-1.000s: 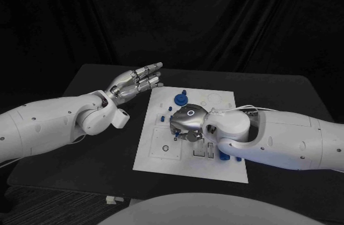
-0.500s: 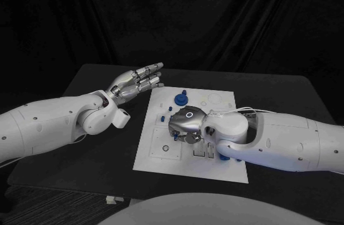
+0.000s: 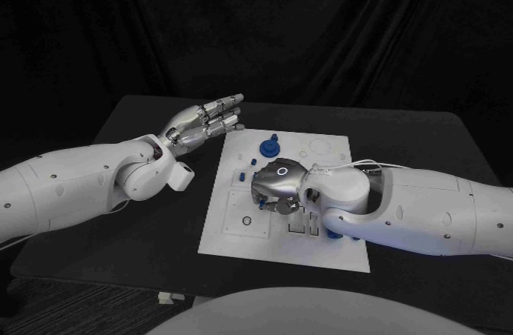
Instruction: Assemble the parts on the task board
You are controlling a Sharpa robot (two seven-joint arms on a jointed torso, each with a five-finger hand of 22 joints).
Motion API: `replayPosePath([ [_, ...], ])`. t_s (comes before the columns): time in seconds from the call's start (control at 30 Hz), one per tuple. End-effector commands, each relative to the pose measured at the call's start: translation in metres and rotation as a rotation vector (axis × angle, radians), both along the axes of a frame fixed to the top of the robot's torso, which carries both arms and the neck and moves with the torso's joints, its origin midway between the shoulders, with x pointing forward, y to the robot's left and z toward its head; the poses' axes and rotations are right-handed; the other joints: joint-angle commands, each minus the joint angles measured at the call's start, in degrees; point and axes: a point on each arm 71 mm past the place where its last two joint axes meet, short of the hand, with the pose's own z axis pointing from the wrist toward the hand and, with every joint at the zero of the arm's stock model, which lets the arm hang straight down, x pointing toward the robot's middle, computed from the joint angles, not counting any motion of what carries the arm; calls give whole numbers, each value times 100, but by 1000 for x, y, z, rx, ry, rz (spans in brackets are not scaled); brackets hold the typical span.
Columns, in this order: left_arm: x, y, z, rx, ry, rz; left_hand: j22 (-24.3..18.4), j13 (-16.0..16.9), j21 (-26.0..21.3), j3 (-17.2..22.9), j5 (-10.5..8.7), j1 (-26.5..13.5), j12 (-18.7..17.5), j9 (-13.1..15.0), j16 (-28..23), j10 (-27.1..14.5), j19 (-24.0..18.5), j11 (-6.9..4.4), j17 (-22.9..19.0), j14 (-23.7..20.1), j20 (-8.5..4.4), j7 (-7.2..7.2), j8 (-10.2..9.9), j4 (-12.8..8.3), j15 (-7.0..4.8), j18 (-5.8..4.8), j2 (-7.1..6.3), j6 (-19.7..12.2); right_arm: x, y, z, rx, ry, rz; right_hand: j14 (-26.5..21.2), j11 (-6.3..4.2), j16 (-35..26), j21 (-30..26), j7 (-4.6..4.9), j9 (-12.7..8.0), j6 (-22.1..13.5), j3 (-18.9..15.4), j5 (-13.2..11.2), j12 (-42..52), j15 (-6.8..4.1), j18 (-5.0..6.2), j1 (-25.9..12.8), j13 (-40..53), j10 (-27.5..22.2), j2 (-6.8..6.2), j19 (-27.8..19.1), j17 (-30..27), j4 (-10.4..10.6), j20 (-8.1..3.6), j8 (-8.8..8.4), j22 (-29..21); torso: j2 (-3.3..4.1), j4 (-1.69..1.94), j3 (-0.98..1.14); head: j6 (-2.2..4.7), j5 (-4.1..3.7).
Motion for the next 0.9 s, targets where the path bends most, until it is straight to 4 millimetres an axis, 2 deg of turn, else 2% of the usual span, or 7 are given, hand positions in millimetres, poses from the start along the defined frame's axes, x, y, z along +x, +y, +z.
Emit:
replayPosePath([
  [0.03, -1, -2, 0, -16, 3, -10, -5, 1, 8, -2, 26, 20, 10, 7, 14, 5, 36, 3, -1, 1, -3, 38, 35, -35, -36, -34, 32, 2, 0, -3, -5, -32, 14, -20, 36, 32, -25, -28, 27, 3, -5, 35, 19, -20, 34, 6, -51, 4, 14, -5, -34, -5, 6, 13, -4, 909, -2, 1, -3, 0, 9],
  [0.2, 0, -2, 0, -15, 5, -10, -8, 0, 7, 2, 26, 22, 4, 6, 14, 2, 36, 4, -2, -2, -3, 40, 34, -40, -35, -36, 34, -5, 0, -3, -6, -35, 16, -20, 19, 33, -46, -64, 30, 3, -6, 49, 24, -22, 35, 13, -47, 3, 11, -6, -51, -35, -7, 16, -9, 900, -3, -9, -1, 0, 16],
  [0.37, 0, -1, -1, -13, 8, -9, -8, 0, 7, 2, 26, 22, 4, 6, 14, 2, 36, 4, -2, -2, -3, 40, 34, -40, -35, -36, 34, -5, -1, -3, -6, -34, 16, -20, 19, 33, -46, -64, 30, 3, -6, 49, 24, -22, 35, 13, -47, 3, 11, -6, -51, -35, -7, 16, -9, 900, -3, 5, -5, 0, 16],
  [0.9, 0, 0, -2, -7, 15, -8, -8, -2, 8, 7, 26, 24, -3, 4, 19, -2, 39, 6, 0, 4, -2, 41, 31, -46, -30, -38, 36, -16, -1, -3, -6, -30, 15, -22, 5, 37, -61, -90, 34, 3, -5, 62, 30, -22, 38, 18, -48, 3, 10, -4, -66, -56, -17, 19, -11, 893, -1, 2, 1, 0, 35],
])
